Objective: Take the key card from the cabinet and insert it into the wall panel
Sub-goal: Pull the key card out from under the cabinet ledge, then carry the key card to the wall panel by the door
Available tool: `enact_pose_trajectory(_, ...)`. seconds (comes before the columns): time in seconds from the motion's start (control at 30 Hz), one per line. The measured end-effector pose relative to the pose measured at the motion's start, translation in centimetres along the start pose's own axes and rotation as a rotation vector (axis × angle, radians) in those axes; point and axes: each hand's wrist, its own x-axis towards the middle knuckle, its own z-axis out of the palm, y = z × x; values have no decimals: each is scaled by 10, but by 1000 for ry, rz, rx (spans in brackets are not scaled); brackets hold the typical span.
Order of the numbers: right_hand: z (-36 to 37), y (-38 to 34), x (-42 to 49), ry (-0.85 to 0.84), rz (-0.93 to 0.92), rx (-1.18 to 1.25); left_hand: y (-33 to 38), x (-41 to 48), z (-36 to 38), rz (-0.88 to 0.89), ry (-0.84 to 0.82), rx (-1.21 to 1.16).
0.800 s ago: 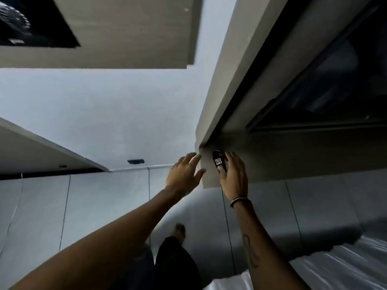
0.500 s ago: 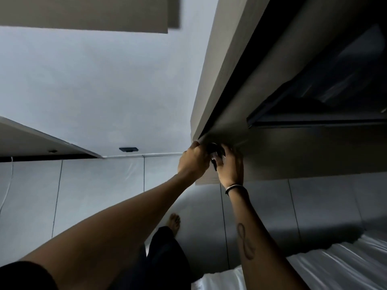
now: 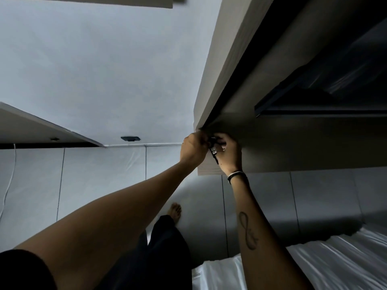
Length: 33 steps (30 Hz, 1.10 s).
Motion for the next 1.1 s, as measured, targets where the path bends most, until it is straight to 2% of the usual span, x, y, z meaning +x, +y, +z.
enact_pose_trajectory(0.13, 6, -26, -11, -90, 10, 206, -10, -12, -32, -82, -20, -248)
enact_pose_trajectory(0.33, 21, -96, -32, -130, 3, 417, -14, -31, -111, -61, 31, -375)
enact_pose_trajectory(0.57, 47, -201, -65, -191, -58, 504, -14, -61, -229, 75, 115, -500)
enact_pose_trajectory(0.8, 65, -311, -99, -286, -204, 578, -8, -93, -352, 209, 197, -587)
enact_pose_trajectory(1.1, 49, -446, -134, -325, -385, 667, 43, -128, -484, 457, 186, -703)
